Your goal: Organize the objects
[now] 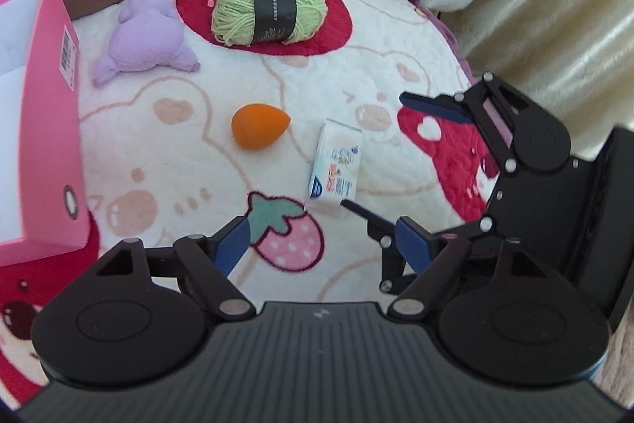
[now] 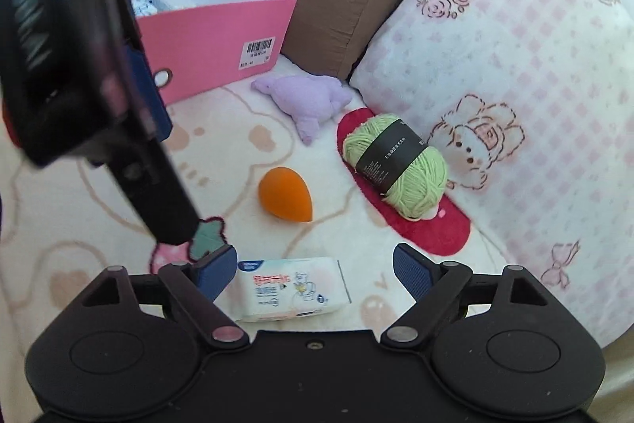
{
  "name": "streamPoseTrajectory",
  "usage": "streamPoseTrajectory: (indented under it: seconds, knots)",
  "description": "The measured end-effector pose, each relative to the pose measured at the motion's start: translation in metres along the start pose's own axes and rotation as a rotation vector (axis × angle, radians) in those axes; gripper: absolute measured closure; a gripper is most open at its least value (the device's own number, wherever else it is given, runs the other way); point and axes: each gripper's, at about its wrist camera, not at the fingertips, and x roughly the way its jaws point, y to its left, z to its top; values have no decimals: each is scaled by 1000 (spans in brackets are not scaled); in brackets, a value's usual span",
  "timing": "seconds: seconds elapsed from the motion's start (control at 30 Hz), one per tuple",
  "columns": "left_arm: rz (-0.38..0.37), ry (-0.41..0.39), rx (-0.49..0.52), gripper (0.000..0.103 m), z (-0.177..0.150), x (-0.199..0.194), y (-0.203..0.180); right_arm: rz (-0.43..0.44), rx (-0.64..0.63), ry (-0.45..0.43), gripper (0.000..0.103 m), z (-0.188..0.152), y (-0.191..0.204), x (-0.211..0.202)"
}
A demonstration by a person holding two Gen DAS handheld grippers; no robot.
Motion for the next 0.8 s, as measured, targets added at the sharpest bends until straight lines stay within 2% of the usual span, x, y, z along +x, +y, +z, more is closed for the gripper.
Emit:
streamPoseTrajectory:
  seconds: [0.2, 0.37, 0.5, 0.57, 0.63, 0.7, 0.8]
  knots:
    - [-49, -17, -57, 20, 2, 33, 11, 45, -4, 25, 14, -12, -1, 20]
    - [-59, -61, -70, 13, -3, 51, 14, 97, 66, 50, 14, -24, -9, 34]
    - [-100, -35, -146, 13, -5, 65, 22, 135, -2, 77, 10, -34, -6, 52]
    - [-82, -53, -134, 14, -7, 68, 19, 149, 8, 80, 10, -34, -7, 61]
    - [-57, -21, -125, 14, -4, 72, 15, 166, 32, 89, 9, -32, -8, 66]
    - [-72, 0, -110, 14, -1, 74, 12, 172, 43, 90, 8, -33, -9, 67]
    - [-58, -17, -103, 14, -2, 76, 9, 181, 54, 89, 8, -34, -13, 66]
